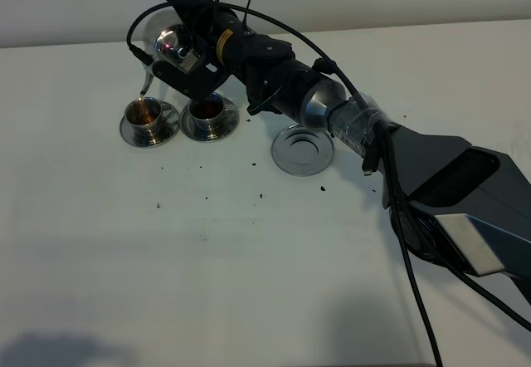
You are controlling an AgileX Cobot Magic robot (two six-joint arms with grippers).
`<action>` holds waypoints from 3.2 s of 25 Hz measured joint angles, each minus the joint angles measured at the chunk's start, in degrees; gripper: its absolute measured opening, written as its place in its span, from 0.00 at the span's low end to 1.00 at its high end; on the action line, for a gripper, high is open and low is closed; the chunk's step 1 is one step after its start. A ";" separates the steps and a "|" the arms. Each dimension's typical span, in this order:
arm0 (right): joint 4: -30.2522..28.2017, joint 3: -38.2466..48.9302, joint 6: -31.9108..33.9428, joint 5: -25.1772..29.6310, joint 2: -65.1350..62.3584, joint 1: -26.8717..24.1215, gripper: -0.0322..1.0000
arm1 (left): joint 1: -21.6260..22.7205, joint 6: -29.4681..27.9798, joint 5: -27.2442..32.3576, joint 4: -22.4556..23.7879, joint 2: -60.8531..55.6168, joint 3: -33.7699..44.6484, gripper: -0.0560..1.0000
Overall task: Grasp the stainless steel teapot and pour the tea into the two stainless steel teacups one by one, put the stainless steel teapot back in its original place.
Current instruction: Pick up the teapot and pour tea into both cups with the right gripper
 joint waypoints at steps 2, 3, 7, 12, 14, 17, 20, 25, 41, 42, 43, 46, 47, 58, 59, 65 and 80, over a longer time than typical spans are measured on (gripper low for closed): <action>0.00 0.00 0.12 0.28 0.00 0.00 0.20 | 0.00 0.00 0.00 0.00 0.00 0.00 0.42; 0.00 0.00 0.12 0.40 0.00 0.00 0.20 | 0.00 0.00 0.00 0.00 0.00 0.00 0.42; 0.00 0.00 0.23 0.78 0.00 0.00 0.20 | 0.00 0.00 0.00 0.00 0.00 0.00 0.42; -1.26 0.00 0.29 0.83 0.00 0.30 0.20 | 0.00 0.00 0.00 0.00 0.00 0.00 0.42; -1.60 0.00 0.29 0.64 0.00 0.48 0.20 | 0.00 0.00 0.00 0.00 0.00 0.00 0.42; -2.60 0.00 0.29 0.41 0.00 0.53 0.20 | 0.00 0.00 0.00 0.00 0.00 0.00 0.42; -4.35 0.00 0.29 0.47 0.00 0.71 0.20 | 0.00 0.00 0.00 0.00 0.00 0.00 0.42; -4.99 -0.39 0.29 0.42 0.00 1.06 0.20 | 0.00 0.05 0.00 0.00 0.00 0.00 0.42; -6.46 -1.54 0.37 -0.10 0.00 1.06 0.20 | 0.00 0.00 -0.05 0.00 0.00 0.00 0.42; -6.46 -1.58 0.37 -0.10 0.00 1.06 0.20 | 0.00 0.00 -0.05 0.00 0.00 0.00 0.42; -6.53 -1.58 0.37 -0.21 0.00 1.06 0.20 | 0.00 0.00 -0.05 0.00 0.00 0.00 0.42; -6.95 -1.58 0.32 -0.48 0.00 1.06 0.20 | 0.00 0.00 -0.05 0.00 0.00 0.00 0.42; -7.10 -1.58 0.32 -0.48 0.00 1.06 0.20 | 0.00 0.00 -0.05 0.00 0.00 0.00 0.42; -7.40 -1.61 0.44 -0.93 0.00 1.06 0.20 | 0.00 0.00 -0.05 0.00 0.00 0.00 0.42; -7.40 -1.61 0.44 -0.93 0.00 1.06 0.20 | 0.00 0.00 -0.05 0.00 0.00 0.00 0.42; -7.40 -1.61 1.42 -0.93 0.00 1.06 0.20 | 0.00 0.00 0.00 0.00 0.00 0.00 0.42; -7.51 -1.61 1.88 -0.88 0.00 1.06 0.20 | 0.00 0.00 0.00 0.00 0.00 0.00 0.42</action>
